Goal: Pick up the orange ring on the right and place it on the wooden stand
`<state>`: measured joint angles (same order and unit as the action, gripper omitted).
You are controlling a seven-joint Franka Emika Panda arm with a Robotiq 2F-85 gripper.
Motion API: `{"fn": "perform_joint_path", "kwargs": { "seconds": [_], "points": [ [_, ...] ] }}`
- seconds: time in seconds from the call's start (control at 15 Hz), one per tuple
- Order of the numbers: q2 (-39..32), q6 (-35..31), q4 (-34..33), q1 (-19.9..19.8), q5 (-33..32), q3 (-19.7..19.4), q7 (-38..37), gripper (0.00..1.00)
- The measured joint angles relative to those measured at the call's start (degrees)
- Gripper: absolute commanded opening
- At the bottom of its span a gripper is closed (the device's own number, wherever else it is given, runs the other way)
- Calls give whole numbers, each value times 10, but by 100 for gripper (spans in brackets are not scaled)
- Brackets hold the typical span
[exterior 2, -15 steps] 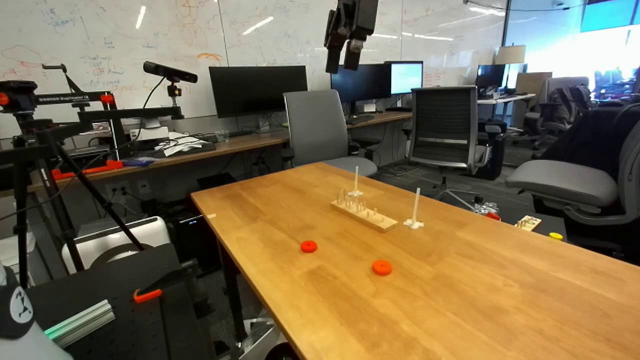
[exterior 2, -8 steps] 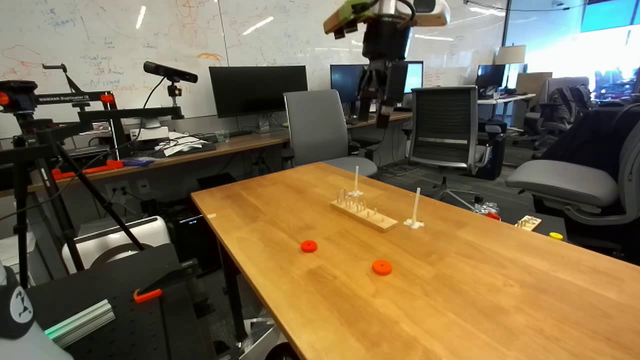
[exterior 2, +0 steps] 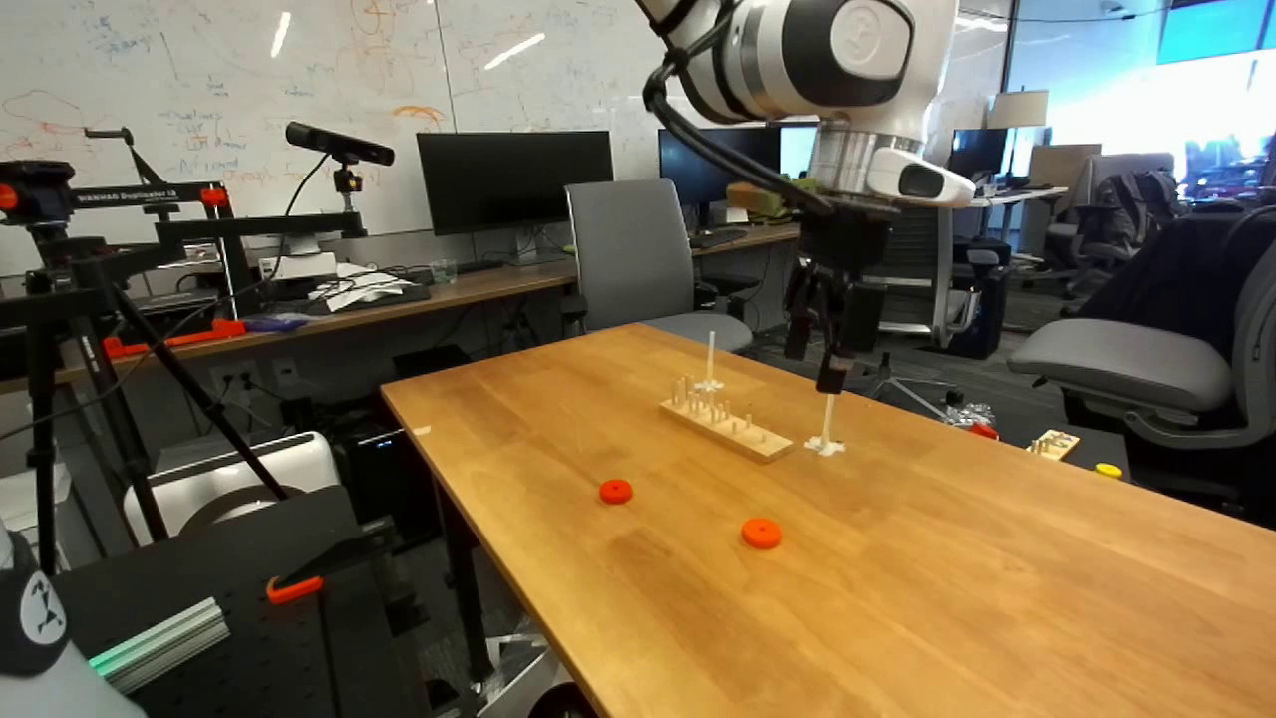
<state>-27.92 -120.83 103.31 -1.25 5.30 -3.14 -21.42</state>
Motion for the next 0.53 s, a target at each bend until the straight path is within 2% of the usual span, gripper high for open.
{"fn": "perform_joint_path", "kwargs": {
  "seconds": [0.27,0.47,0.53],
  "points": [
    [-53,-23,-12,0,0,-10,-12,100],
    [-60,-23,-19,0,0,-11,-16,100],
    [-60,-23,-21,1,0,-11,-16,89]
  ]
}}
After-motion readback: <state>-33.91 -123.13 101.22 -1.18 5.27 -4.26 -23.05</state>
